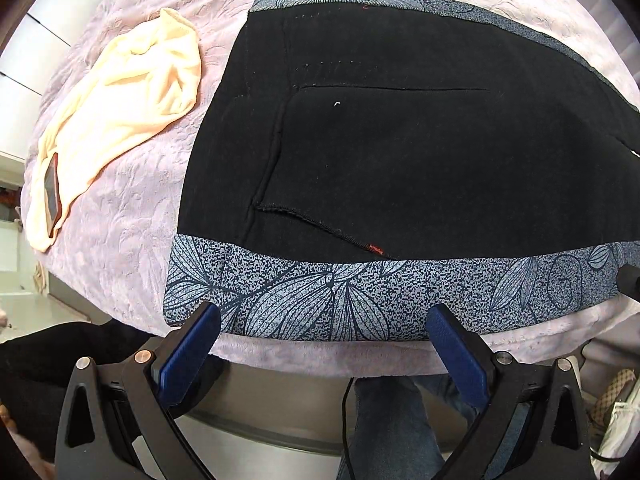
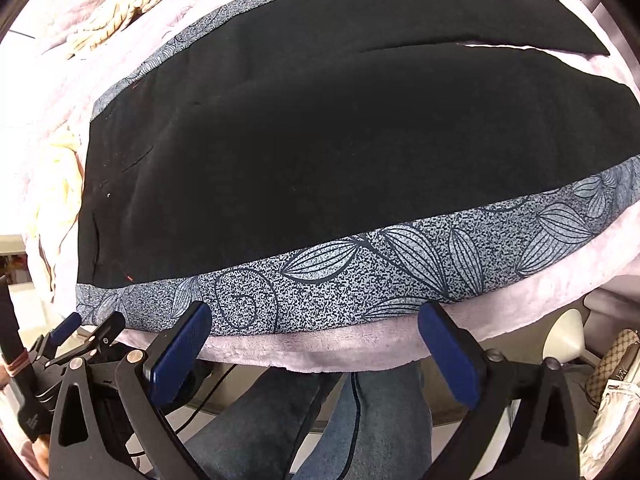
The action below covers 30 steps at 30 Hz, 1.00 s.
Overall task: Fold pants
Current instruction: 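Grasp the patterned trim edge with both grippers and lift it over the pants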
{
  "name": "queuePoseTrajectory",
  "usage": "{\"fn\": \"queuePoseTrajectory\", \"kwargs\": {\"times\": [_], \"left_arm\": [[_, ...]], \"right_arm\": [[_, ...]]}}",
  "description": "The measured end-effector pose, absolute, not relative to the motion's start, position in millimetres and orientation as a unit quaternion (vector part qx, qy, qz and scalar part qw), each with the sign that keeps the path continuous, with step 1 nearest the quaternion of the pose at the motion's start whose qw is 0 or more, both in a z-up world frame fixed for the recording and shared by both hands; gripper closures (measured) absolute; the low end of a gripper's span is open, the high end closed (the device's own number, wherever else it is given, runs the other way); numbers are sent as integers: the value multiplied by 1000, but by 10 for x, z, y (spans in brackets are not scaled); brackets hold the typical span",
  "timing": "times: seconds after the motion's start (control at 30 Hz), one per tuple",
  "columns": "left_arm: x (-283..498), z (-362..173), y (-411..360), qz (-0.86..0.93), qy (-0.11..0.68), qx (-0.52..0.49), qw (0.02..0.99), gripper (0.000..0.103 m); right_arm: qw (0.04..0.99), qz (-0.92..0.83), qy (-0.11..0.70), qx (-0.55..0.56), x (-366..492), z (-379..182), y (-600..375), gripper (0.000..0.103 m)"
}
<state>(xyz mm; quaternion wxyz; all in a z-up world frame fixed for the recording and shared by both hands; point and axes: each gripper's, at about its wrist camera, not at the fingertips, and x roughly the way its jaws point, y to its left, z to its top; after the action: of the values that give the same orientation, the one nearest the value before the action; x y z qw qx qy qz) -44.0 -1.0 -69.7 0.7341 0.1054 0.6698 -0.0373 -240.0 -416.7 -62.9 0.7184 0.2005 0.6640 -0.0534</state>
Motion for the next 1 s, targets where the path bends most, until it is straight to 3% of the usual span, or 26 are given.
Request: {"fn": "queuePoseTrajectory", "kwargs": {"times": [0.13, 0.33, 0.37, 0.4, 0.43, 0.47, 0.93, 1.0], "left_arm": [[-419, -698, 16, -49, 665, 80, 741, 0], [-298, -650, 384, -89, 650, -66, 752, 0], [-297, -633, 450, -100, 646, -81, 753, 7], [-301, -626, 497, -109, 644, -89, 752, 16], [-307, -637, 547, -116, 646, -93, 749, 17], [-319, -655, 593, -119, 647, -93, 747, 17], [-572, -746, 824, -106, 665, -120, 730, 17], [-584, -762, 822, -110, 665, -128, 728, 17]], "right_arm": [[720, -45, 660, 210, -2403, -644, -4168, 0], [722, 13, 620, 305, -2402, -666, -4307, 3], [720, 28, 608, 333, -2424, -678, -4366, 16], [713, 45, 598, 363, -2456, -705, -4428, 43], [700, 64, 591, 396, -2497, -766, -4494, 56], [685, 73, 589, 421, -2554, -836, -4538, 61], [653, 89, 593, 463, -2808, -1307, -4524, 56], [658, 106, 572, 478, -2715, -1321, -4459, 49]]}}
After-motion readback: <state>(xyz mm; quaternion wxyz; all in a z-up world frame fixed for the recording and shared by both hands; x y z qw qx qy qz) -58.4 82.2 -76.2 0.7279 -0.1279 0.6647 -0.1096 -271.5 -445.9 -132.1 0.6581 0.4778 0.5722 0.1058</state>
